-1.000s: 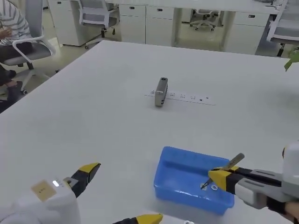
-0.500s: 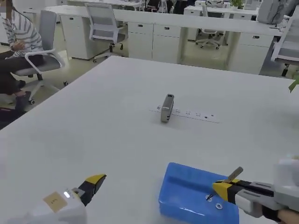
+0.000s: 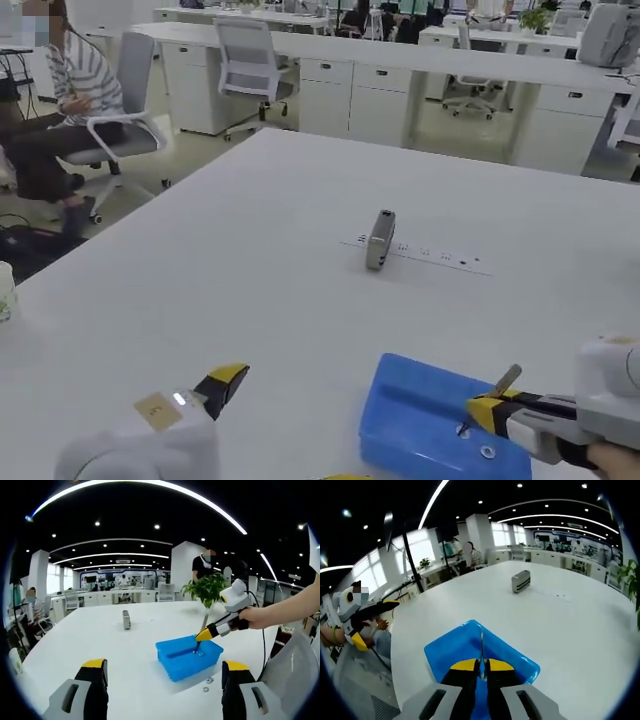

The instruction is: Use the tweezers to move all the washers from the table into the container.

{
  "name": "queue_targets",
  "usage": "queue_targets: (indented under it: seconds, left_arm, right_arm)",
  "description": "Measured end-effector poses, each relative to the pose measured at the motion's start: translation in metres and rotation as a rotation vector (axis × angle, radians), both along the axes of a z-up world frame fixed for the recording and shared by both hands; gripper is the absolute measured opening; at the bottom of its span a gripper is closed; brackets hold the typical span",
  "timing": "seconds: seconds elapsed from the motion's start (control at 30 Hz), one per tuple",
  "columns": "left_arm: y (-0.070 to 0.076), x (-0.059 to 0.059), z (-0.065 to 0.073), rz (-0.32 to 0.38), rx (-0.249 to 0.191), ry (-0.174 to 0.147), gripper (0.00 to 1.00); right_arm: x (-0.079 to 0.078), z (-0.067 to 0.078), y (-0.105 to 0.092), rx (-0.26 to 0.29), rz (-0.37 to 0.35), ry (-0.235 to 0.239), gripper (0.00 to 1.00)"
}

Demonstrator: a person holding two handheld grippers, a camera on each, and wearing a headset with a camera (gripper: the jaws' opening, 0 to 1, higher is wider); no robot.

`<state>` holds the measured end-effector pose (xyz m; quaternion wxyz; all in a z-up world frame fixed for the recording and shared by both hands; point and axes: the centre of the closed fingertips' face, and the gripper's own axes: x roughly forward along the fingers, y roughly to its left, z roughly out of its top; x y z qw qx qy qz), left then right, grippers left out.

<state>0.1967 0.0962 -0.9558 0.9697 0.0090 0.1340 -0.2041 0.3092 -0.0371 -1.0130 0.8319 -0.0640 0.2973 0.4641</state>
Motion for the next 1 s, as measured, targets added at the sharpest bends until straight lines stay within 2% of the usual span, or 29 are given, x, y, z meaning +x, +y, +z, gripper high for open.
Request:
queue_targets:
  seconds: [0.13,0.3,0.67,1.0]
  left_arm:
    - [0.001,0.000,0.000,0.005,0.002,0.002,0.97]
    - [0.000,0.000,0.000,0.000,0.013,-0.001,0.97]
    - [0.000,0.000,-0.002,-0.002,0.023,0.005,0.96]
    - [-0.002,-0.002,-0.003,-0.012,0.030,0.010,0.96]
  right_arm:
    - [0.004,-0.007,-0.004,-0.035,-0.005,-0.003,0.03]
    - [0.003,-0.017,-0.009,-0.109,0.023,-0.024,0.03]
    - [0.001,-0.023,-0.007,-0.148,0.054,-0.033,0.03]
    - [0.000,-0.023,-0.007,-0.159,0.055,-0.047,0.03]
